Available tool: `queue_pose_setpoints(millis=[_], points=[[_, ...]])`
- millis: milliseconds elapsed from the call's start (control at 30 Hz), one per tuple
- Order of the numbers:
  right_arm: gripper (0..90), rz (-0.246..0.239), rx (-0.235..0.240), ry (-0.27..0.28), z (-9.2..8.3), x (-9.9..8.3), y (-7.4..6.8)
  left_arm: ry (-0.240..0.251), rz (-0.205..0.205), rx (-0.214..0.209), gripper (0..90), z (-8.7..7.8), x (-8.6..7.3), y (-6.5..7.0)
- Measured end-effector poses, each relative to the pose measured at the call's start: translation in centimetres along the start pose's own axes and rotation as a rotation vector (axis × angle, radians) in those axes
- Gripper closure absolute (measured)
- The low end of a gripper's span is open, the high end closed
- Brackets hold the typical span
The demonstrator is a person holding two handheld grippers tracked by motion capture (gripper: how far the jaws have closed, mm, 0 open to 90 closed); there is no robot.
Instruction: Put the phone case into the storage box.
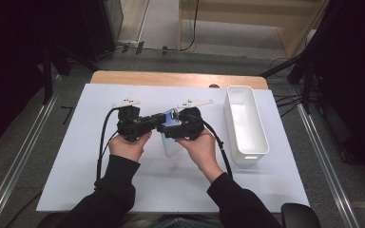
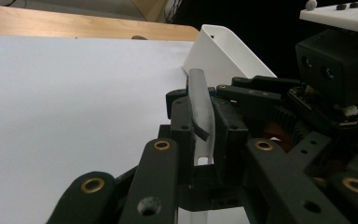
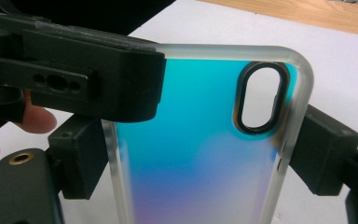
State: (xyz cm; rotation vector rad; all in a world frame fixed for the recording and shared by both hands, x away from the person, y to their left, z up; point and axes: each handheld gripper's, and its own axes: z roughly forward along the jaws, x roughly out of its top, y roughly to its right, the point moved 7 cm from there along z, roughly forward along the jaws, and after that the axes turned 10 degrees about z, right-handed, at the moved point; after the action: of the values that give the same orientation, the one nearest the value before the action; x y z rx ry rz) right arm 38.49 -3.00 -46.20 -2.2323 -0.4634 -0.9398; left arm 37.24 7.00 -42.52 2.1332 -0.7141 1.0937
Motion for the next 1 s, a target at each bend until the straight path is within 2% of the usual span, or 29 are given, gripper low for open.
queue_pose_setpoints(millis=[100, 133, 200, 300, 433, 567, 667, 733, 833, 1000], points=[[15.0, -0.005, -0.007, 0.002, -0.1, 0.1, 0.0, 0.009, -0.009, -0.012, 79.6, 0.0, 0.1, 0.1], [15.0, -0.008, -0.012, 0.003, -0.2, 0.1, 0.0, 0.010, -0.009, -0.030, 78.0, 0.0, 0.1, 0.1], [15.1, -0.003, -0.008, 0.004, -0.3, 0.2, -0.1, 0.013, -0.028, -0.054, 65.4, -0.1, 0.3, 0.1], [15.1, -0.007, -0.005, -0.006, -0.4, 0.1, 0.0, 0.006, -0.032, -0.053, 60.2, -0.2, 0.5, 0.1], [15.1, -0.006, 0.007, -0.018, -0.6, 0.0, 0.0, 0.004, -0.048, -0.076, 53.2, -0.4, 0.8, -0.1], [15.1, -0.008, 0.021, -0.025, -0.9, -0.1, -0.1, 0.018, -0.054, -0.088, 51.7, -0.7, 1.0, -0.3], [15.1, -0.020, 0.032, -0.047, -1.1, -0.3, -0.2, 0.018, -0.087, -0.111, 49.4, -0.8, 1.0, -0.8], [15.1, -0.022, 0.032, -0.055, -1.2, -0.4, -0.3, 0.020, -0.100, -0.108, 48.0, -0.9, 1.1, -1.0], [15.1, -0.033, 0.039, -0.070, -1.4, -0.6, -0.3, 0.030, -0.098, -0.095, 48.0, -1.2, 1.2, -1.4], [15.1, -0.038, 0.064, -0.079, -1.7, -0.8, -0.4, 0.021, -0.120, -0.099, 45.8, -1.3, 1.2, -2.0]])
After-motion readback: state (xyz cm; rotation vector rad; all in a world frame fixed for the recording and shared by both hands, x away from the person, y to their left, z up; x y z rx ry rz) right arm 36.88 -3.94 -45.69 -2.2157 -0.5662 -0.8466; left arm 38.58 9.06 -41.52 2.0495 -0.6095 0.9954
